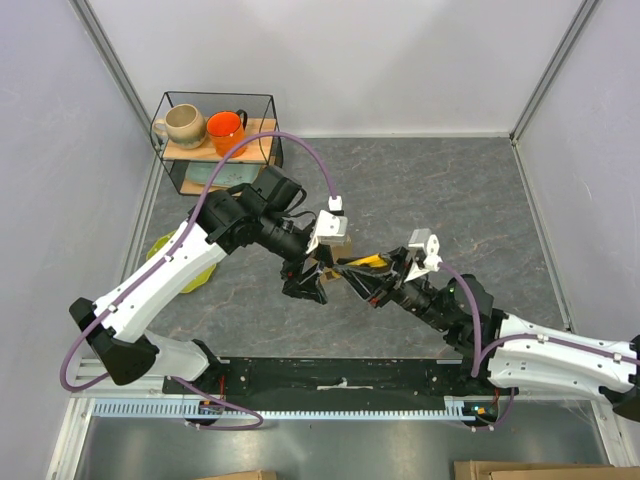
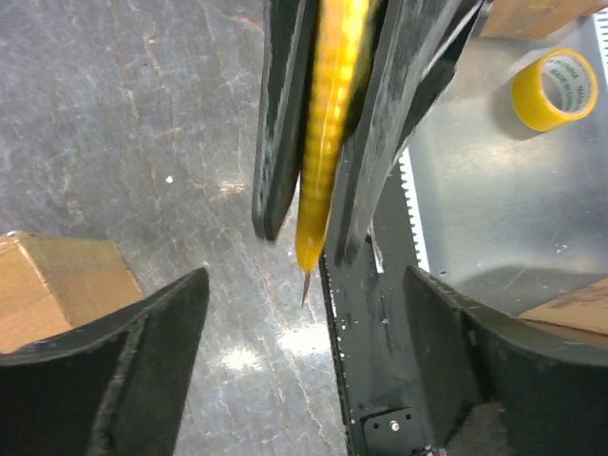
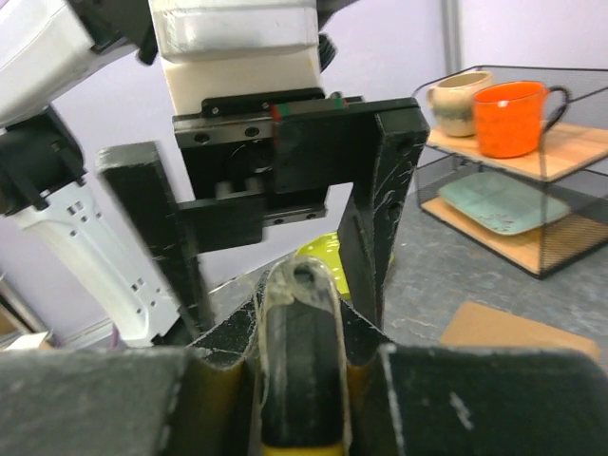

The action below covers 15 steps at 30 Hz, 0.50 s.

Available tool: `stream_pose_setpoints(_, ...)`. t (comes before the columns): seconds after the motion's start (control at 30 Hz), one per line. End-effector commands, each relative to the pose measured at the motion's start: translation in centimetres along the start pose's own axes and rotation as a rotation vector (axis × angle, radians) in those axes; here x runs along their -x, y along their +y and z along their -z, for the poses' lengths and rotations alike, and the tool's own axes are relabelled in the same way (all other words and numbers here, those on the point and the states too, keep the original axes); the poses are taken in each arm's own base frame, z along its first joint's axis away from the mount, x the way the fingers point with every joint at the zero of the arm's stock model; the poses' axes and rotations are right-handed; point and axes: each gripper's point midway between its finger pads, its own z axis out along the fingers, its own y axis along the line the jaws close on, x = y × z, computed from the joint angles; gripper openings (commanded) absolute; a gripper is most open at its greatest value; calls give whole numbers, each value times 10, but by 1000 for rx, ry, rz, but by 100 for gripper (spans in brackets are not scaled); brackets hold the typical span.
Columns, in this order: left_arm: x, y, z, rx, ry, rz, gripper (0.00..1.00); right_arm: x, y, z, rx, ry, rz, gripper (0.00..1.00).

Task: Unpack the express box
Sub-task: Adjust the knife, then adjust the express box at the center of the board.

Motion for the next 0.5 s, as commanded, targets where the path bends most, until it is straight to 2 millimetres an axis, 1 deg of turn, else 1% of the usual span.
stream_pose_setpoints(0.0,17,24,12,140,-39,-3,99,38,-22,11,-143,-81,42,0)
stream_pose_setpoints(0.03,14,36,17,181,-40,20,99,39,-29,13,-177,-78,73,0)
stream_pose_setpoints(0.07,12,49,20,227,-44,38,99,40,-41,17,-244,-74,94,0)
stream_pose_setpoints(0.1,9,59,23,264,-42,52,99,38,-49,22,-282,-55,117,0)
stream_pose_setpoints(0.13,4,71,26,303,-34,67,99,36,-55,26,-308,-41,159,0)
stream_pose_setpoints(0.17,-8,86,25,351,6,88,99,34,-60,28,-334,-28,177,0)
stream_pose_setpoints(0.2,-12,95,24,380,23,90,99,29,-71,32,-393,-2,200,0)
stream_pose_setpoints(0.23,-17,101,21,389,40,96,99,27,-76,34,-415,10,217,0)
stream_pose_setpoints(0.27,-31,114,17,420,83,126,99,25,-80,36,-435,23,238,0)
stream_pose_setpoints(0.33,-35,133,14,473,98,119,99,20,-85,38,-458,41,250,0)
stream_pose_setpoints(0.37,-41,146,15,525,123,129,99,20,-86,38,-462,43,254,0)
stream_pose_setpoints(0.4,-46,154,11,537,137,133,99,18,-87,39,-466,47,257,0)
stream_pose_setpoints(0.43,-44,165,12,577,133,118,99,18,-87,40,-471,47,257,0)
stream_pose_setpoints(0.47,-46,172,11,590,138,120,99,18,-88,40,-470,45,258,0)
